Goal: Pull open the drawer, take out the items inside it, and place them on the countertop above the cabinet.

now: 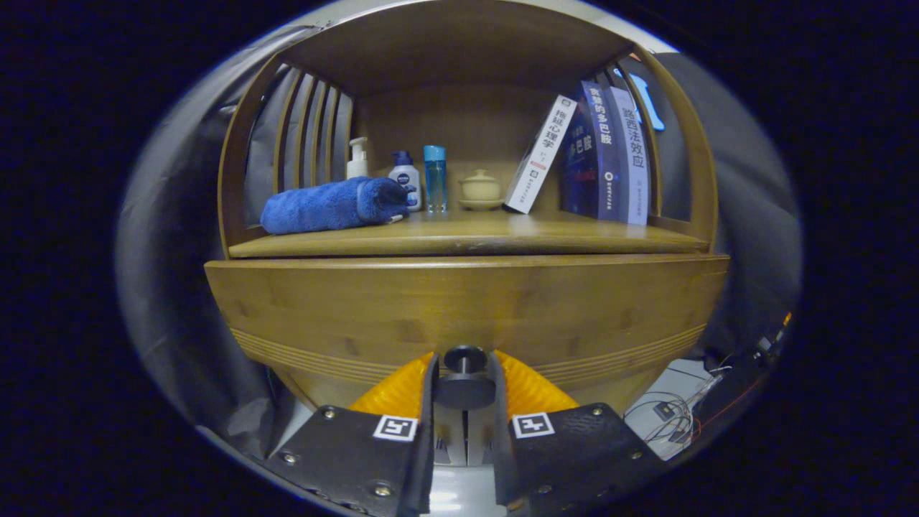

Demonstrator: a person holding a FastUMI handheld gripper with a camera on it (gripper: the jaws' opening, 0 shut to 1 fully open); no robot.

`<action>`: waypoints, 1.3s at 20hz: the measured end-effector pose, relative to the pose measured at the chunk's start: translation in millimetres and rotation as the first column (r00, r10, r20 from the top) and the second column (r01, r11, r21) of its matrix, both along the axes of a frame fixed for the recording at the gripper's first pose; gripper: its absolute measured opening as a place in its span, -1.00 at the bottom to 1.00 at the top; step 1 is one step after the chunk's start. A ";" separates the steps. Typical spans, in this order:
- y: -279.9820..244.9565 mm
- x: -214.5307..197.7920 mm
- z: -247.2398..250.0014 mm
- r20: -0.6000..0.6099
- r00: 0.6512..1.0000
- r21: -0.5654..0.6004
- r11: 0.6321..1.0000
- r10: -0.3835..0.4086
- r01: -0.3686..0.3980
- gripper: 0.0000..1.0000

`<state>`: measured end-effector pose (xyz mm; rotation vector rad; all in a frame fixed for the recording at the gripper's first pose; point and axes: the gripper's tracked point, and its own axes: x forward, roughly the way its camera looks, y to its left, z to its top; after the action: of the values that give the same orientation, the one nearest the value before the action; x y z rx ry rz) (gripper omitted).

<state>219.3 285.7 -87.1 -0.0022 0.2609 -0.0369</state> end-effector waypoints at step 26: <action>6.2 -164.2 -9.2 0.033 0.999 -0.074 0.997 0.006 -0.003 -0.32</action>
<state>55.1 292.0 -96.3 -0.0759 0.2262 -0.0423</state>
